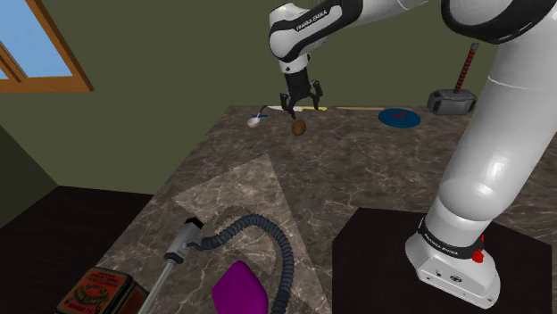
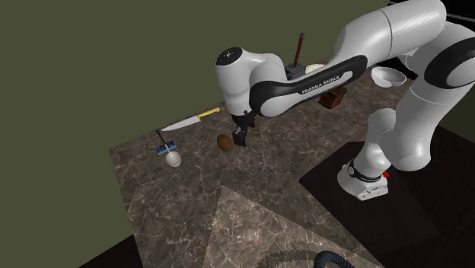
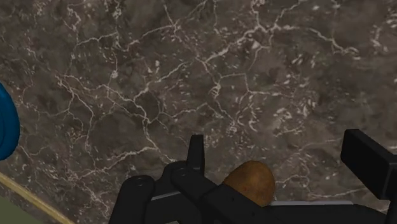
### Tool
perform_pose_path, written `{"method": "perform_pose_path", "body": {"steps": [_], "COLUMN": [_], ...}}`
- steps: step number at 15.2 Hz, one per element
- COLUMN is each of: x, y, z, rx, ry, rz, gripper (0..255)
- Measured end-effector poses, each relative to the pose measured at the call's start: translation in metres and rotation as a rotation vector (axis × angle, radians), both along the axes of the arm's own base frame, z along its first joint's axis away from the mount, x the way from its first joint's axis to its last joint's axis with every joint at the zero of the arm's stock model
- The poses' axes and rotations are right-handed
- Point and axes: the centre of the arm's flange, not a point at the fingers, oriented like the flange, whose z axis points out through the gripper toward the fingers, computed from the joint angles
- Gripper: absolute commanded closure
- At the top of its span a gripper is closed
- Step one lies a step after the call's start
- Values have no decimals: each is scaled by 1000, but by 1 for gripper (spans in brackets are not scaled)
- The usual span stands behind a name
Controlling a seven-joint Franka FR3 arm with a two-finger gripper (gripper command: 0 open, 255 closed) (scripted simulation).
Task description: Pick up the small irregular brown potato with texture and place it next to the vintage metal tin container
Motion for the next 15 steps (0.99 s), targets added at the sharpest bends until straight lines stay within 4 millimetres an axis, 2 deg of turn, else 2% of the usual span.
{"method": "perform_pose_path", "body": {"steps": [6, 10, 12, 15], "x": [70, 111, 123, 125], "y": [-39, -69, -79, -84], "z": [-42, -77, -91, -105], "rx": [-10, -17, -20, -21], "ry": [54, 91, 106, 110], "rz": [-155, -259, -299, -311], "gripper": [0, 0, 0, 0]}}
